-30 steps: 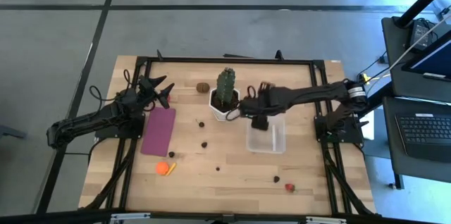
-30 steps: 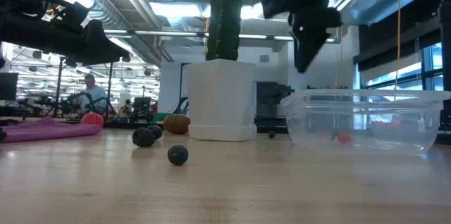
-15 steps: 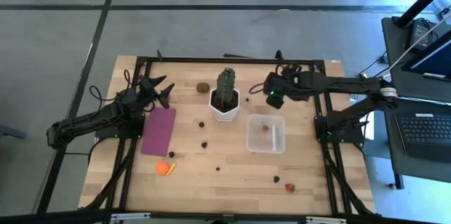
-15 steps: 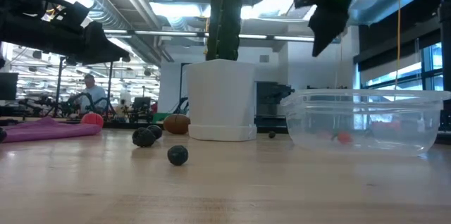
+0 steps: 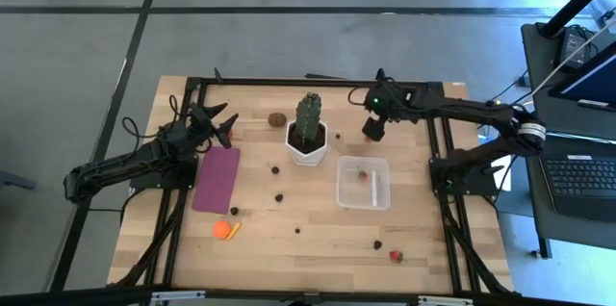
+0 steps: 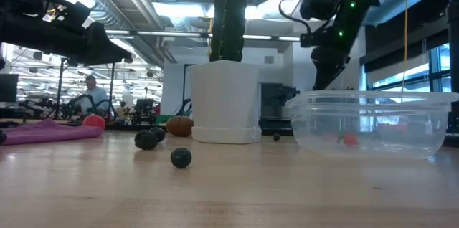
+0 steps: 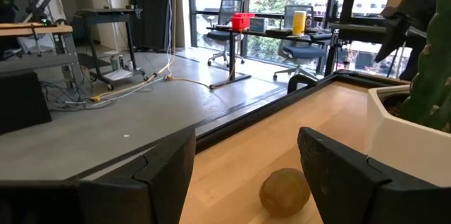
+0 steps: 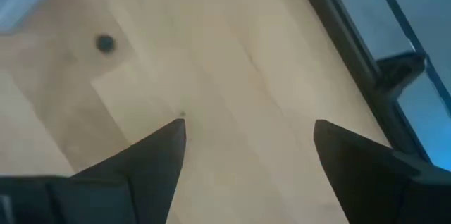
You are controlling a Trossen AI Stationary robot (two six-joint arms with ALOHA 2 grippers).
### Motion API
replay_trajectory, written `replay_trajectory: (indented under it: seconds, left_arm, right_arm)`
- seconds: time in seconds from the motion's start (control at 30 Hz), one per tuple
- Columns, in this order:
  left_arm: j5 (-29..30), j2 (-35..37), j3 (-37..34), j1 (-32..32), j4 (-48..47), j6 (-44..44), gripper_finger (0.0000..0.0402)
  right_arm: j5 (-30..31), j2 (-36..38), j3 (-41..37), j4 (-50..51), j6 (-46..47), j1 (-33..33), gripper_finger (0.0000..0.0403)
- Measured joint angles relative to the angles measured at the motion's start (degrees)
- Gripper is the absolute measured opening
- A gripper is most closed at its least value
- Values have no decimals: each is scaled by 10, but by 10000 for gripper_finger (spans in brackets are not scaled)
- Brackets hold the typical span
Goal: Pick and placing Produce into tupperware
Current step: Put the strawberry into the transparent bin
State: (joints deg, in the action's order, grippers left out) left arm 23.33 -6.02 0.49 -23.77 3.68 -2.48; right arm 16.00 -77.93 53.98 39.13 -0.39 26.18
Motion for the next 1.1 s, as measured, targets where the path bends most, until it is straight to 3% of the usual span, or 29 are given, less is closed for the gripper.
replay_trajectory:
  seconds: [0.13,0.43,0.9,1.1]
  left_arm:
    - [0,0,0,0,0,0,244]
    - [0,0,0,0,0,0,244]
    - [0,0,0,0,0,0,244]
    - [0,0,0,0,0,0,244]
  right_arm:
    - [0,0,0,-12,50,9,312]
    - [-6,-6,0,-20,56,9,312]
    - [-111,-107,0,6,30,16,312]
    - [-124,-142,0,8,28,17,312]
